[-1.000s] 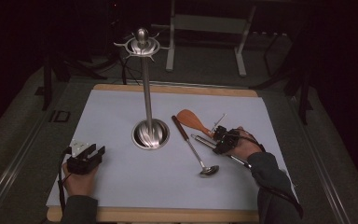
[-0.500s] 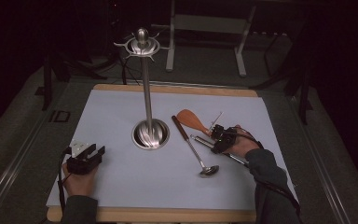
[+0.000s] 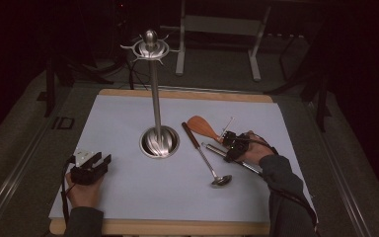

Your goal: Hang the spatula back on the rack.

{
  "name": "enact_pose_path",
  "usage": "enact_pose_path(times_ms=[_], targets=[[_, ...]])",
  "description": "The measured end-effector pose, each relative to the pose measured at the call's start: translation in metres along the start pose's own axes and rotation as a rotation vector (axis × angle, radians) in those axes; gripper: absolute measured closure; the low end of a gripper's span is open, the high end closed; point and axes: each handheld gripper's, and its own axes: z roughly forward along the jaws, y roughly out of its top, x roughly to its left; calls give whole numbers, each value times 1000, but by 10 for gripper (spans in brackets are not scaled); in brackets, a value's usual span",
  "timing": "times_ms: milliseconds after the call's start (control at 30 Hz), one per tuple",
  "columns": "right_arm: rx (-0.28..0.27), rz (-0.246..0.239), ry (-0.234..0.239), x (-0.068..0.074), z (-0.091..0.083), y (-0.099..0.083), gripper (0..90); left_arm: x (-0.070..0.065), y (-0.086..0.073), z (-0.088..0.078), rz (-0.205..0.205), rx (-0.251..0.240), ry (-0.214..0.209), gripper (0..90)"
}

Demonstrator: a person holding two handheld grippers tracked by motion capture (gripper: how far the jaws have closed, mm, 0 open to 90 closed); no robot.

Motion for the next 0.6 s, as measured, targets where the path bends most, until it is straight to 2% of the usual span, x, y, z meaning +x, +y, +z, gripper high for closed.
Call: enact_pose_path(times_ms=[200, 333, 600], targets=[[-57, 22, 6, -1, -2, -8, 690, 0, 0, 0, 1, 1, 3, 591], [-90, 20, -7, -1, -12, -11, 689, 0, 0, 0, 3, 1, 5, 591], [-248, 29, -20, 0, -38, -24, 690, -1, 0, 0, 9, 0, 8, 591]])
